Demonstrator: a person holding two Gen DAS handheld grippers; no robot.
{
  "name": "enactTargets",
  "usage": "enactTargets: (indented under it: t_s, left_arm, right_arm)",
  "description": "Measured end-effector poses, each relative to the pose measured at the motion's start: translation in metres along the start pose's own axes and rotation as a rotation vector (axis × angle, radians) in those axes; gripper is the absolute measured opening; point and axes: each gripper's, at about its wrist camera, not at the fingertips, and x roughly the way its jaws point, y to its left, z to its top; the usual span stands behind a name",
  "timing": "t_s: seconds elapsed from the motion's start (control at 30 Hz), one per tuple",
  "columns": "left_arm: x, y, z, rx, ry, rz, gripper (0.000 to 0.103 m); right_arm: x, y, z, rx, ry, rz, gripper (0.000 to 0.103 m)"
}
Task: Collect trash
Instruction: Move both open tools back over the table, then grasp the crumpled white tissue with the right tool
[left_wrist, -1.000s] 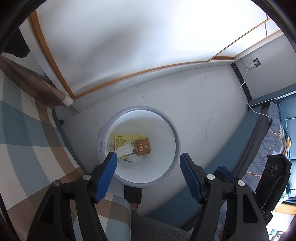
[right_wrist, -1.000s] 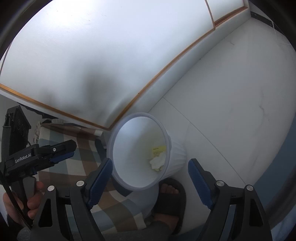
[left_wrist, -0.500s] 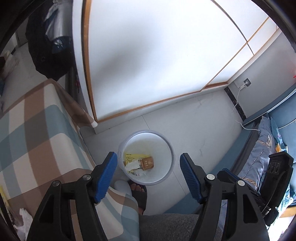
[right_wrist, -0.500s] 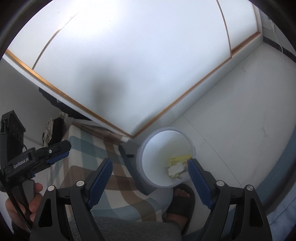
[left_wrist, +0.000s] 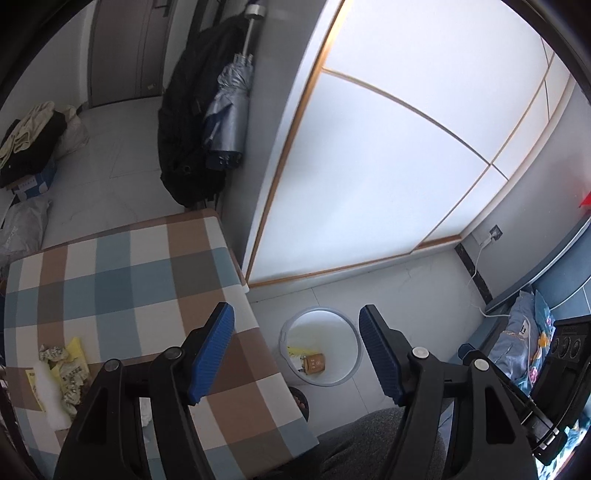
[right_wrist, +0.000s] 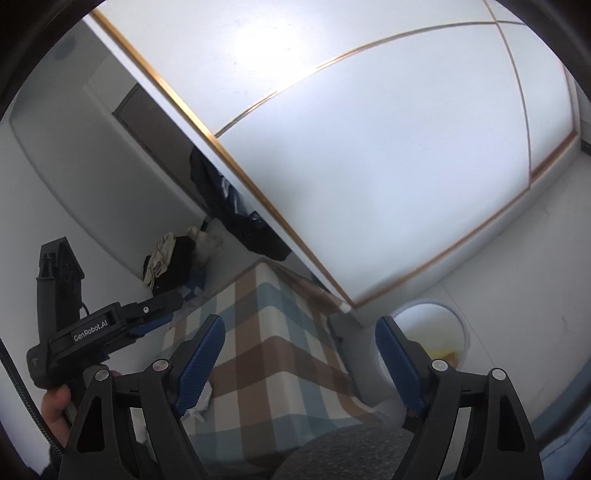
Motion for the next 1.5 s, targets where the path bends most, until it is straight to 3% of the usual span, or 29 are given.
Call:
enactTargets:
  t_s: [0.4, 0.7, 0.9, 1.13, 1.37, 1.5]
  left_arm:
    - [-0.084, 0.078, -0.019, -0.067, -0.201, 0.077, 0.067]
    - [-0.120, 0.142, -0.037, -0.163, -0.276, 0.107, 0.067]
    - [-0.123, 0.181, -0.056, -0.191, -0.290, 0.139, 0.067]
    - [-0.111, 0.226, -0.076, -0.247, -0.274, 0.164, 0.067]
    - [-0.108, 0.254, -0.087, -0.310, -0.233, 0.146, 0.067]
    - [-0.103, 0.267, -0.089, -0.382, -0.194, 0.098, 0.067]
  right_arm:
    - [0.018, 0.097, -0.034, -0.183, 0.038, 0.074, 0.083]
    - [0.038, 0.161, -0.070, -0.344, 0.087, 0.099, 0.083]
    - [0.069, 0.190, -0.101, -0.444, 0.148, 0.096, 0.083]
    - [0.109, 0.218, -0.141, -0.688, 0.221, 0.076, 0.083]
    - [0.151, 0.230, -0.170, -0.888, 0.330, 0.052, 0.083]
    - [0.174, 0.232, -0.188, -1.030, 0.395, 0.046, 0.081]
